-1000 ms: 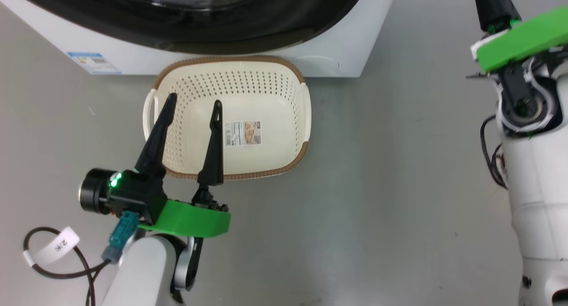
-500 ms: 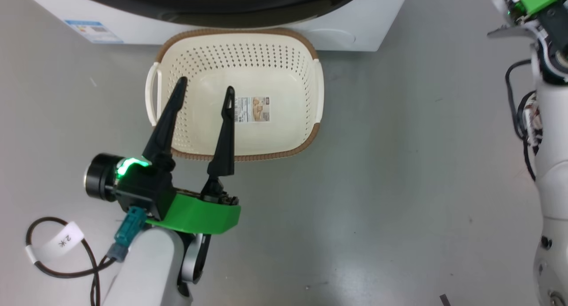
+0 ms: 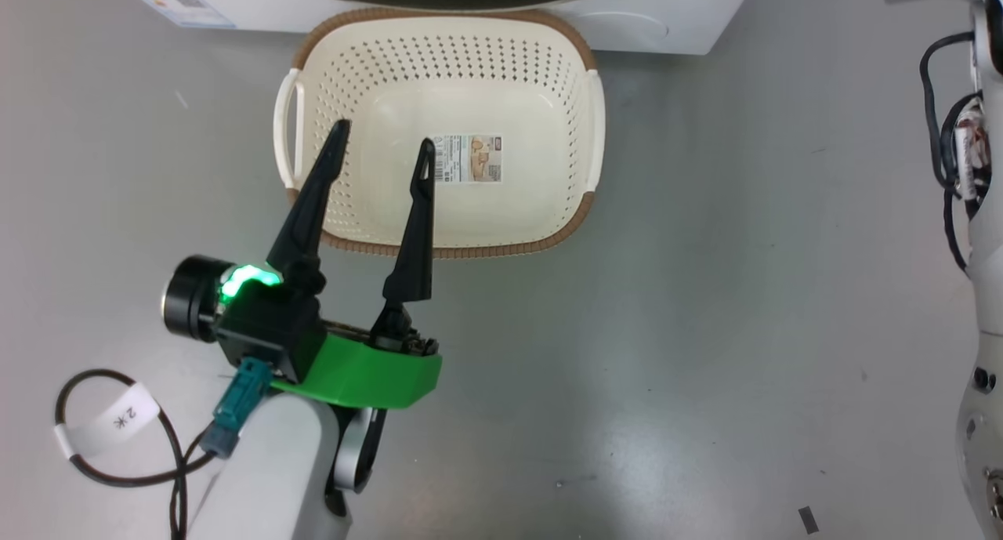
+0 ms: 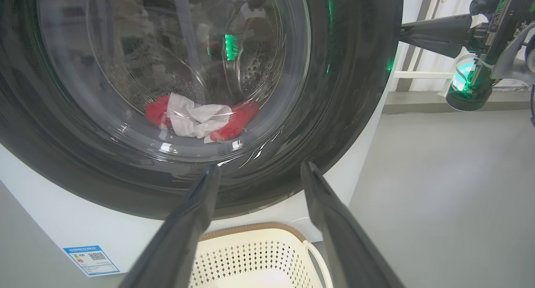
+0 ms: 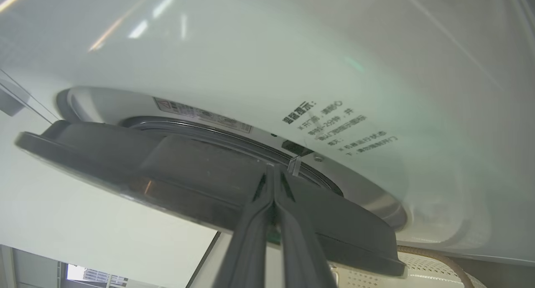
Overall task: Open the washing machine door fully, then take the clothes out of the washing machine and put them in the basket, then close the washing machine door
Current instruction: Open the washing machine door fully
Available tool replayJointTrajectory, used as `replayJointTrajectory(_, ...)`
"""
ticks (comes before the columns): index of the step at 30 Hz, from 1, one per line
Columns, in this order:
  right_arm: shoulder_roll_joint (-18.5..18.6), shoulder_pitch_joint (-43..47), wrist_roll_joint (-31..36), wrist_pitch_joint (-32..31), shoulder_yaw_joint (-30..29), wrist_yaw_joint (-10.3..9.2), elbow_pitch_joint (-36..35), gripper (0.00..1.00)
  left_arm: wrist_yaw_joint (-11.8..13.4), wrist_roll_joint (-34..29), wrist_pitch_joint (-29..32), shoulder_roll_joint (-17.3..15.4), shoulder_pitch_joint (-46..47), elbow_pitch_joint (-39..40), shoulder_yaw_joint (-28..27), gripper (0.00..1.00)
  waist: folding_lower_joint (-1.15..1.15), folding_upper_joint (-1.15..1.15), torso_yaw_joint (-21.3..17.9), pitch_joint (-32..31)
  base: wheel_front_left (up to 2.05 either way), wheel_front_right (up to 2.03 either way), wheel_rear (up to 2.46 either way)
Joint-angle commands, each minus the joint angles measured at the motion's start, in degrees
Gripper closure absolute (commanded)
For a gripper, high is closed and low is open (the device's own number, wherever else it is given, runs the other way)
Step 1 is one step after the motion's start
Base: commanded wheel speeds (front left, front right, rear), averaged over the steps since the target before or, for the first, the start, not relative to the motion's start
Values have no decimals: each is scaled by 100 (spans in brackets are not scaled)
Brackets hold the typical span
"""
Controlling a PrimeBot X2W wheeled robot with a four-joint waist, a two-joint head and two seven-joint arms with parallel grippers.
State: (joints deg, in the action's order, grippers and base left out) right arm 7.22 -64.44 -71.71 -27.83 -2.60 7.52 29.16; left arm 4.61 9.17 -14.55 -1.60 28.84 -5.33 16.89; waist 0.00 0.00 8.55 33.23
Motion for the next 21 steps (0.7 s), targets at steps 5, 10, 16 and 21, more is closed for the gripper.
replayJointTrajectory(5, -53, -440, -21, -102, 117, -3, -89, 100, 88, 56, -45, -128, 94, 195, -94, 0, 0, 0, 134, 146, 0, 0, 0)
replayJointTrajectory(10, -28, -656, 41, -165, 195, -3, 48, 100, 119, 75, -45, -128, 100, 224, -68, 0, 0, 0, 202, 251, 0, 0, 0)
replayJointTrajectory(16, -43, -775, -38, -285, 218, -3, 143, 100, 143, 103, -45, -128, 117, 219, -42, 0, 0, 0, 227, 309, 0, 0, 0)
replayJointTrajectory(21, -75, -738, -217, -427, 195, -3, 117, 100, 163, 117, -45, -128, 115, 191, -27, 0, 0, 0, 221, 270, 0, 0, 0)
